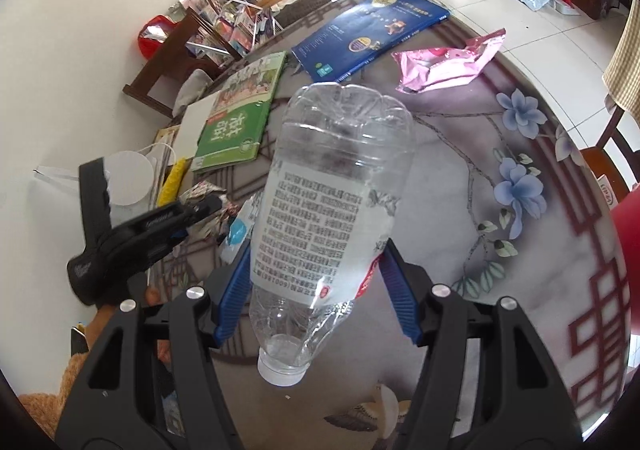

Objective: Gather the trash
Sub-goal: 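Grasp the plastic water bottle with right gripper while left grasps the crumpled paper, then lift the water bottle with right gripper while left lifts the crumpled paper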

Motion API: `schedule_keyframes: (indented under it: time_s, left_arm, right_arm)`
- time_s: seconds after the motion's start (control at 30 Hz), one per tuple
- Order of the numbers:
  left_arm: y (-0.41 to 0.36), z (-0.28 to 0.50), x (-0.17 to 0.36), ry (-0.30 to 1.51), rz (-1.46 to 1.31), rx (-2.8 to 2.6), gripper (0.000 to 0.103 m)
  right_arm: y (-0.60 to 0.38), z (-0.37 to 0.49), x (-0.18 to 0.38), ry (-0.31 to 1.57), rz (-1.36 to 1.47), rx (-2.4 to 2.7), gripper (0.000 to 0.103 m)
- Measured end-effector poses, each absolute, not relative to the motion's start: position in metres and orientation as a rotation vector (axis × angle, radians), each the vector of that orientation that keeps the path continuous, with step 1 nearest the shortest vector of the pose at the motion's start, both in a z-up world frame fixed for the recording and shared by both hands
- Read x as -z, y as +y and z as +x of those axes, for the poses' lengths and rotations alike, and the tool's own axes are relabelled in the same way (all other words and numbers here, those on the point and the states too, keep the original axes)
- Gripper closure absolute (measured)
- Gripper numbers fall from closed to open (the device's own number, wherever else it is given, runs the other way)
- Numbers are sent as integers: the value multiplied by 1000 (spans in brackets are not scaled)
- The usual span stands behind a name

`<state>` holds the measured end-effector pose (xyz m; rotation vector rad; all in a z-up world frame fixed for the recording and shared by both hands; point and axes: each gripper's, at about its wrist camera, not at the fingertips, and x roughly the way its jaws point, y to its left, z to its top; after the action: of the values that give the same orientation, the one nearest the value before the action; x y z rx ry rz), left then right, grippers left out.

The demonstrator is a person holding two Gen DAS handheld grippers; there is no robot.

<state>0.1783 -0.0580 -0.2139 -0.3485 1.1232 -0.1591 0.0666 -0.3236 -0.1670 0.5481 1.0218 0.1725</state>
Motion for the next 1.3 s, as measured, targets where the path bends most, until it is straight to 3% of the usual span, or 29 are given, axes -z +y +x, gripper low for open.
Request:
schedule_keyframes:
  time_s: [0.43, 1.3]
  left_arm:
    - [-42, 101, 135, 921, -268, 165, 75]
    - [-71, 72, 94, 803, -141, 185, 74]
  right_arm:
    - [-309, 52, 126, 915, 478, -259, 42]
    - [-327, 16, 91, 788, 438, -207, 42]
